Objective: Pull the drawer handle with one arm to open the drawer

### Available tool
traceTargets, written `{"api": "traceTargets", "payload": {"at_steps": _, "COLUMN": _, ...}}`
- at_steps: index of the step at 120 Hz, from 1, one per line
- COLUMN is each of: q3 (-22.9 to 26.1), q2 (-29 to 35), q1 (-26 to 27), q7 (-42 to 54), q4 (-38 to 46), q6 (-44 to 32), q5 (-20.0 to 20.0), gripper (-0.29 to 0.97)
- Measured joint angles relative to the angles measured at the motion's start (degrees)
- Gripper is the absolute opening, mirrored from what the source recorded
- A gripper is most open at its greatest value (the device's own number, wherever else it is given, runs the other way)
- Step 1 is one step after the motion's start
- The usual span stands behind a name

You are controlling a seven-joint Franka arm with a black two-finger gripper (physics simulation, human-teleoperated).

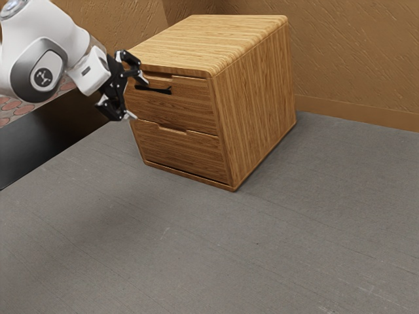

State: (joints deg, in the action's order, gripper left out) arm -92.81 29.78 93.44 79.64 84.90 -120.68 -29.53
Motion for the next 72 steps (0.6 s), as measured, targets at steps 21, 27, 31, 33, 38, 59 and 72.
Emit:
{"api": "traceTargets", "payload": {"at_steps": 21, "q3": -3.43, "q2": 0.22, "q1": 2.68, "q7": 0.11, "q4": 0.17, "q6": -2.87, "q5": -0.06, "gripper": 0.68}}
{"api": "traceTargets", "payload": {"at_steps": 27, "q3": -4.67, "q2": 0.27, "q1": 3.86, "q7": 0.13, "q4": 0.08, "q6": -3.52, "q5": -0.05, "gripper": 0.68}}
{"api": "traceTargets", "payload": {"at_steps": 31, "q3": -5.11, "q2": 0.29, "q1": 4.24, "q7": 0.14, "q4": 0.08, "q6": -3.86, "q5": -0.06, "gripper": 0.68}}
{"api": "traceTargets", "payload": {"at_steps": 33, "q3": -5.36, "q2": 0.29, "q1": 4.39, "q7": 0.15, "q4": 0.09, "q6": -4.01, "q5": -0.07, "gripper": 0.68}}
{"api": "traceTargets", "payload": {"at_steps": 38, "q3": -5.84, "q2": 0.30, "q1": 4.62, "q7": 0.16, "q4": 0.10, "q6": -4.34, "q5": -0.07, "gripper": 0.68}}
{"api": "traceTargets", "payload": {"at_steps": 59, "q3": -6.25, "q2": 0.43, "q1": 4.80, "q7": 0.23, "q4": 0.23, "q6": -5.17, "q5": -0.09, "gripper": 0.68}}
{"api": "traceTargets", "payload": {"at_steps": 72, "q3": -6.28, "q2": 0.40, "q1": 4.79, "q7": 0.21, "q4": 0.34, "q6": -5.30, "q5": -0.09, "gripper": 0.68}}
